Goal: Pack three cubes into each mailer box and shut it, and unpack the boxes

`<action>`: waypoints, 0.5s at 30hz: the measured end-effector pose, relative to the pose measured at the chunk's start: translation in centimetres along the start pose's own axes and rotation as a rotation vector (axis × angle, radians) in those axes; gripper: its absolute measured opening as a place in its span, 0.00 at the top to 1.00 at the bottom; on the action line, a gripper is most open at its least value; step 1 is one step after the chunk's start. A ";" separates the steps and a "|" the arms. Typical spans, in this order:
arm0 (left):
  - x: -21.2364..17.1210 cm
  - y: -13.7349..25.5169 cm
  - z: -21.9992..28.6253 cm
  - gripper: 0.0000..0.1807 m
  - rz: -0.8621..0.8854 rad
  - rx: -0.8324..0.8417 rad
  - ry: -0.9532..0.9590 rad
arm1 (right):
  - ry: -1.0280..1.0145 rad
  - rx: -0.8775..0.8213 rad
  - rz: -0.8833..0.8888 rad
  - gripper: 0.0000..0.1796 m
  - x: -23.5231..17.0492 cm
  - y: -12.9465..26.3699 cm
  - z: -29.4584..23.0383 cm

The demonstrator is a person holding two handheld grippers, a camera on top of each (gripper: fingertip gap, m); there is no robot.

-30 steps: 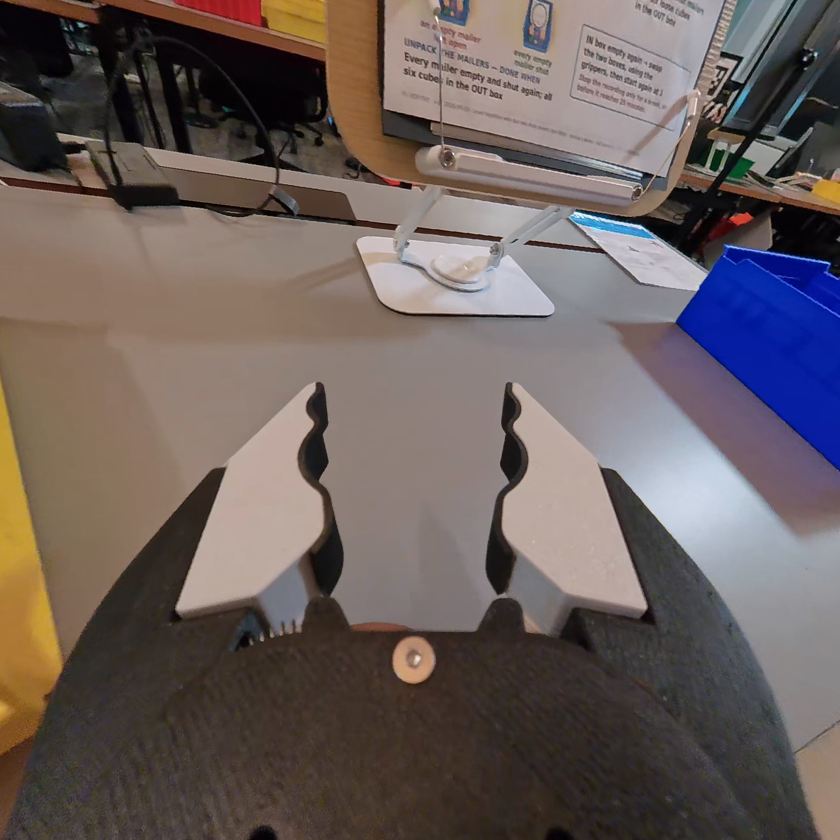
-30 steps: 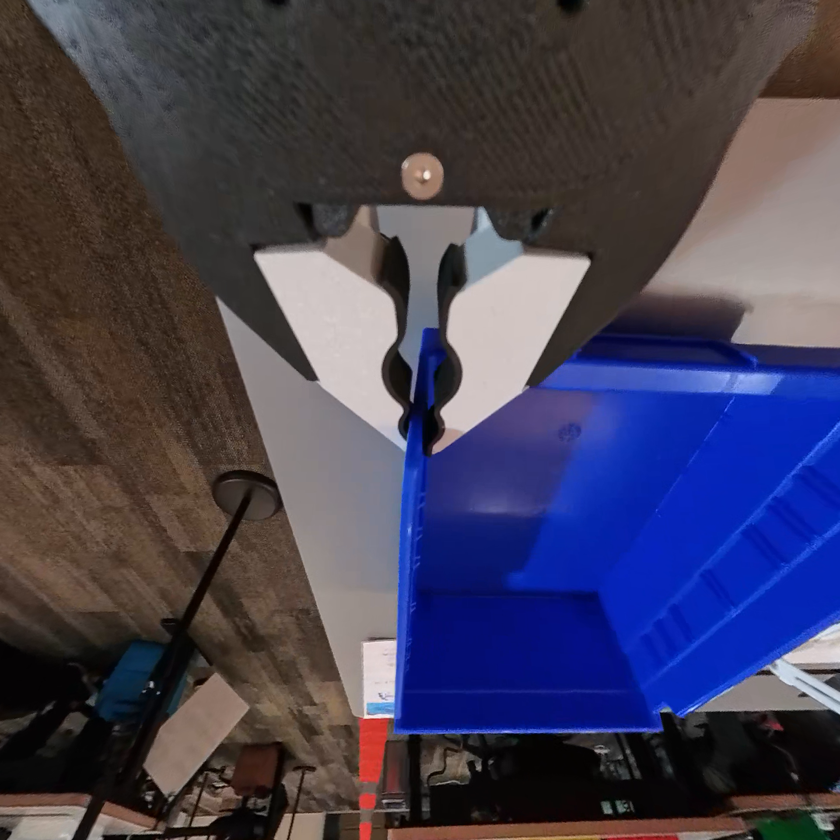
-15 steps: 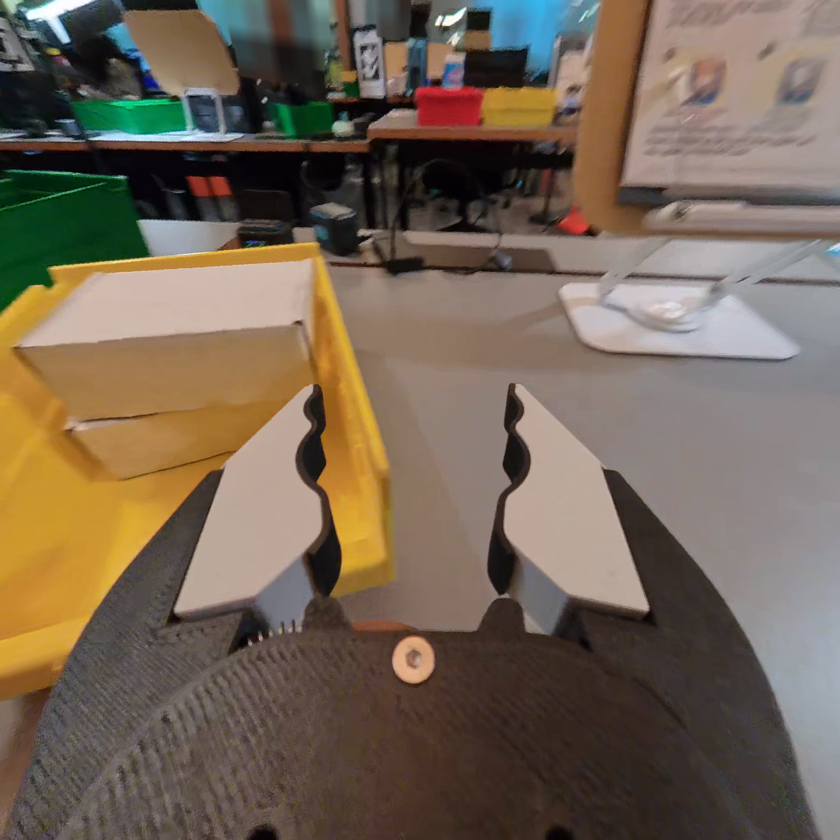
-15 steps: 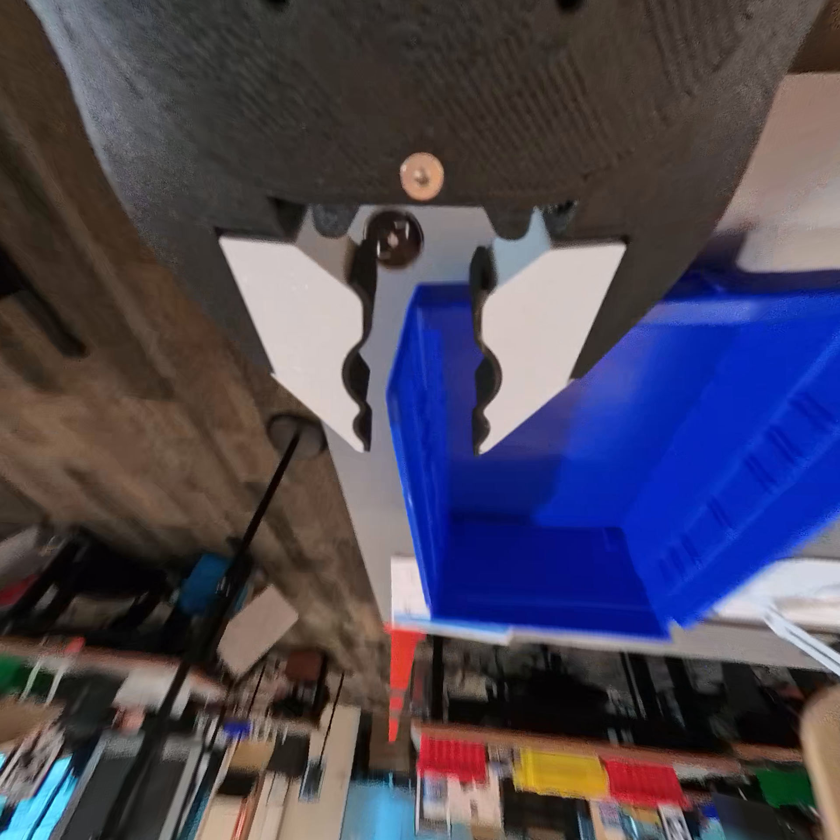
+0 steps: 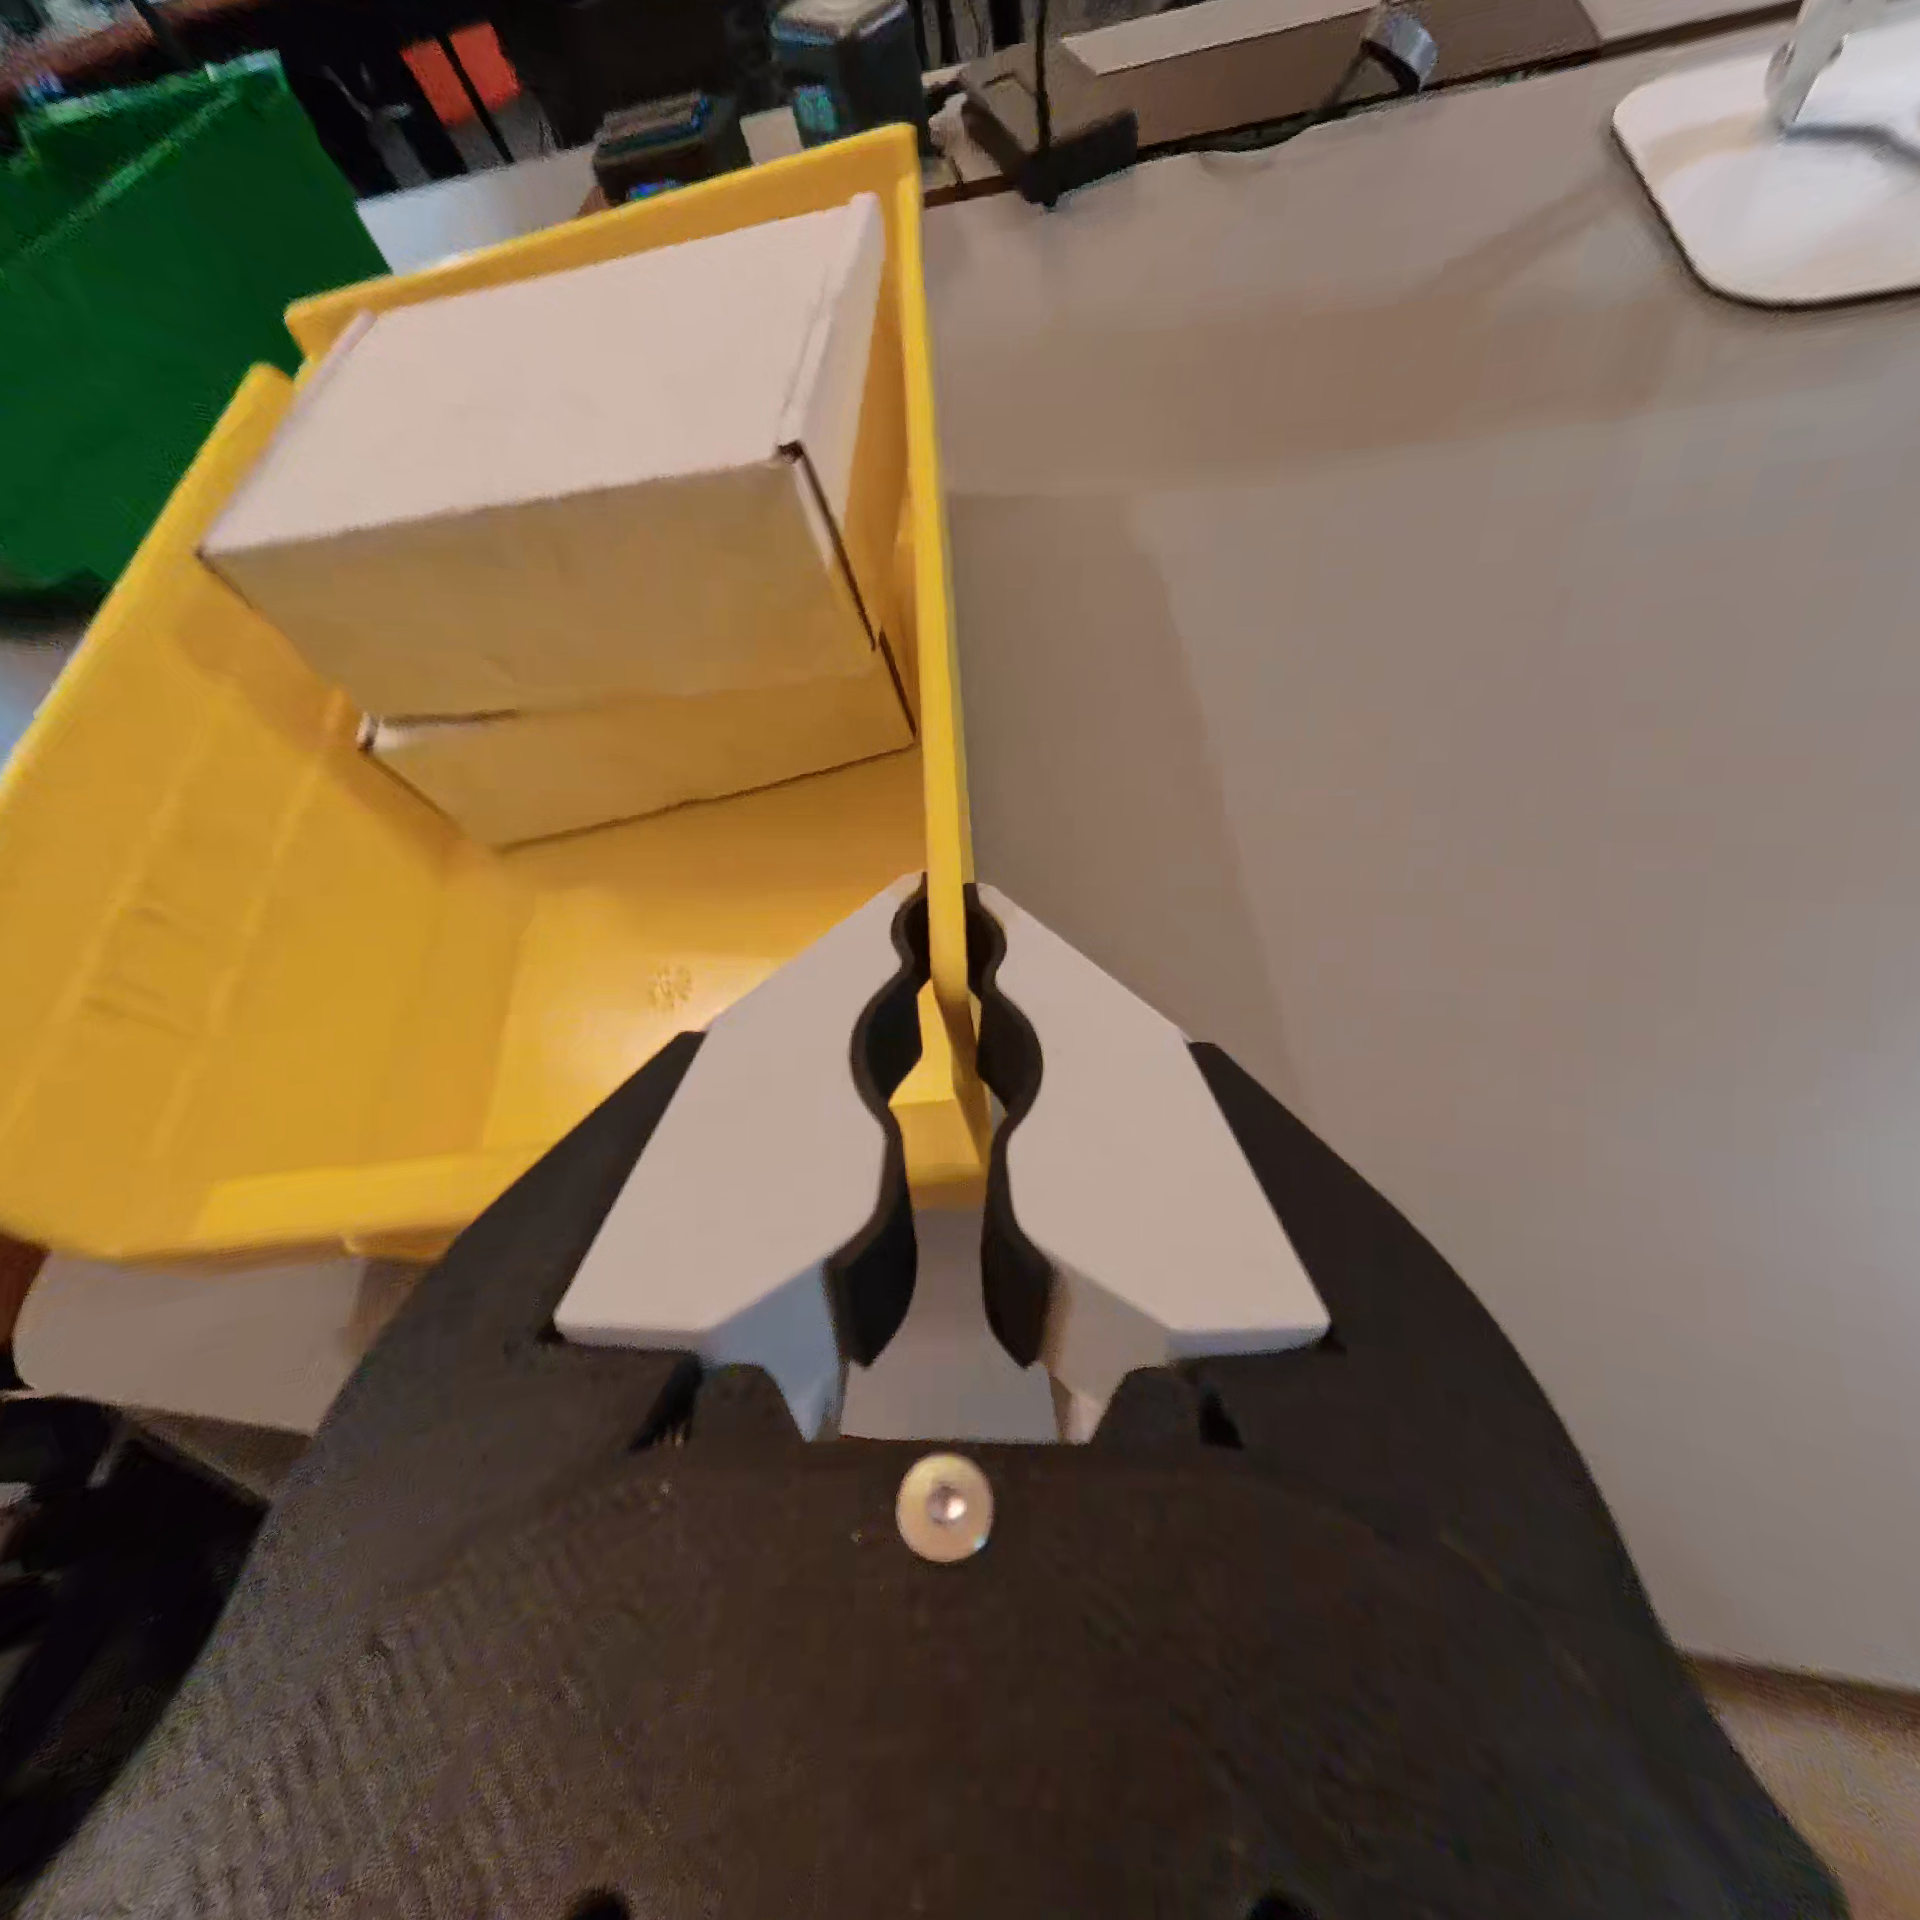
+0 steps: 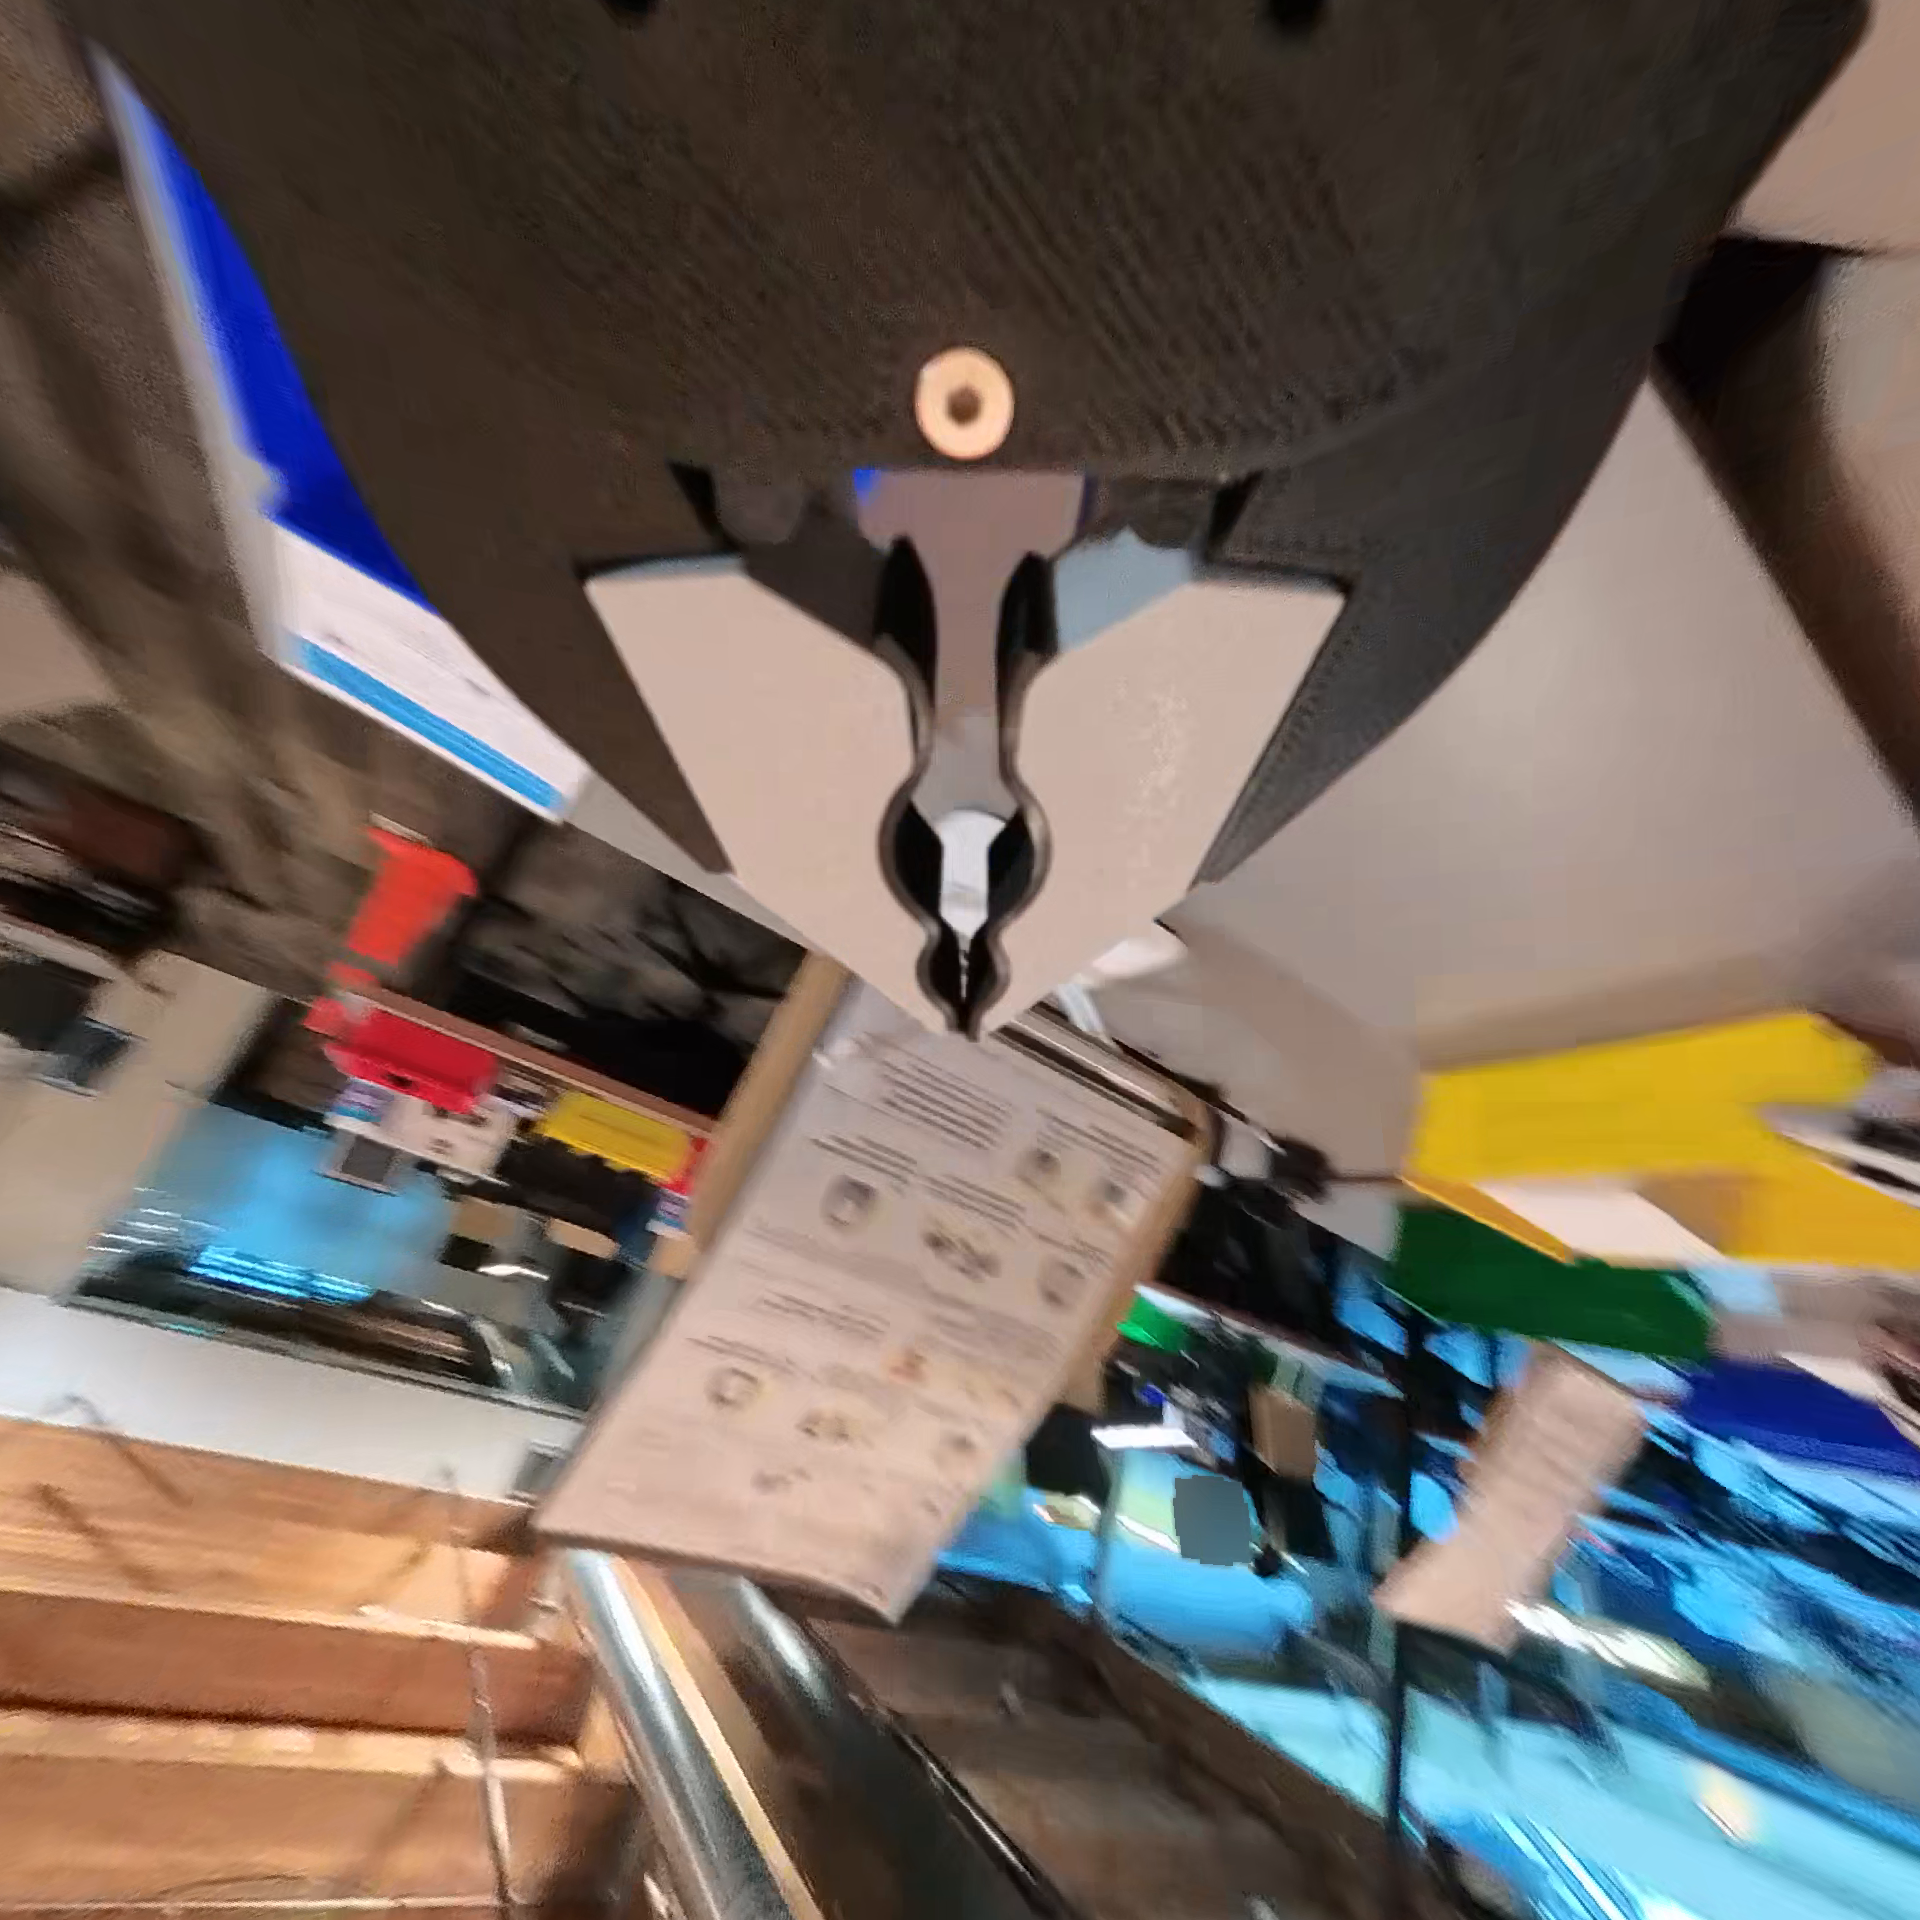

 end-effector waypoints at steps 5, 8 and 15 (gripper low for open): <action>-1.5 2.2 -0.4 1.00 0.000 -0.023 -0.023 | -0.041 0.159 0.029 0.97 1.8 -3.0 -3.8; -2.0 2.9 1.0 0.99 0.024 -0.078 -0.084 | 0.012 0.206 -0.043 0.94 1.3 -4.5 -5.7; -2.6 3.5 3.2 0.75 -0.011 -0.220 -0.150 | 0.161 0.303 -0.162 0.95 0.0 -6.3 -8.1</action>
Point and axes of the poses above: each gripper's, where its closed fingertips meet, y back along the fingers, x out of its top, z = x × y across the jaws, the point moved 7 cm from there along y, back along the fingers, and after that the axes turned 14 degrees about y, right-handed, at the moved point
